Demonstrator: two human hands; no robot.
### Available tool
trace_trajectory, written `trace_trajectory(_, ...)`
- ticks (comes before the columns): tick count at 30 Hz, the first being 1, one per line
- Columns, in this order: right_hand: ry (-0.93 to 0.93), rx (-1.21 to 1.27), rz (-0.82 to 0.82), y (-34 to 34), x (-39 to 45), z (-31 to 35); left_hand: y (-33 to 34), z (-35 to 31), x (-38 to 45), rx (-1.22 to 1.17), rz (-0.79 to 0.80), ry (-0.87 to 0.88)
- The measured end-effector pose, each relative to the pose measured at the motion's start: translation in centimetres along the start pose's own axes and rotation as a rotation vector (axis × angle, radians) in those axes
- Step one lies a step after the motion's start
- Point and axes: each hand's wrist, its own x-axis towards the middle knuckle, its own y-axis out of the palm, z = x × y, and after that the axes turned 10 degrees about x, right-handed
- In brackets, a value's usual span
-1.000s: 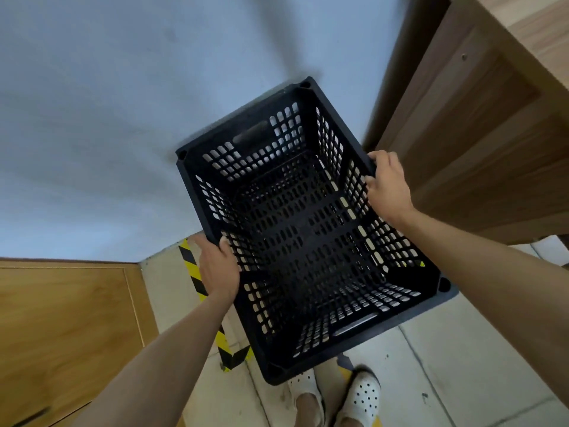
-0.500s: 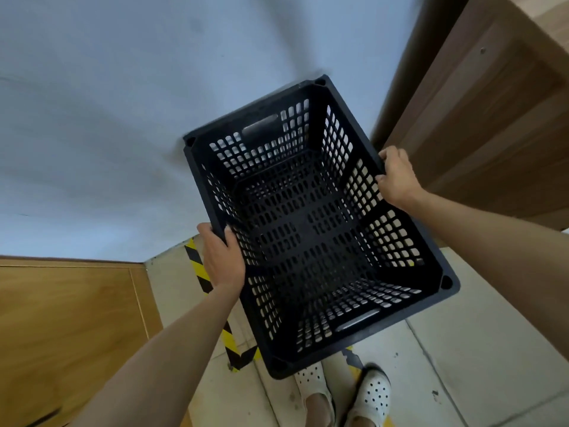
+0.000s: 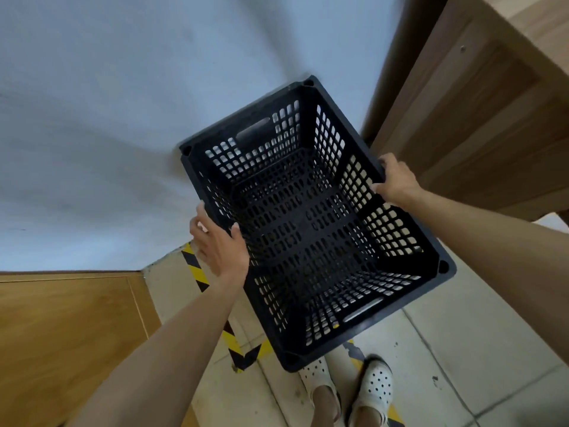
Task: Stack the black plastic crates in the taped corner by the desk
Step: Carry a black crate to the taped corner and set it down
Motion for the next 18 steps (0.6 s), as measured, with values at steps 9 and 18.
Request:
trace_trajectory(9,0.119,0.149,0.224,-1.3,-6.3,-7.3,-0.5,-2.8,-3.8,0.285,0.189,0.536)
trace_trajectory(18,0.195,-0.079,0.457,-5.9,-14.4,-13.9,-2.7,-13.3,-14.4,0.305,0.694,1.093)
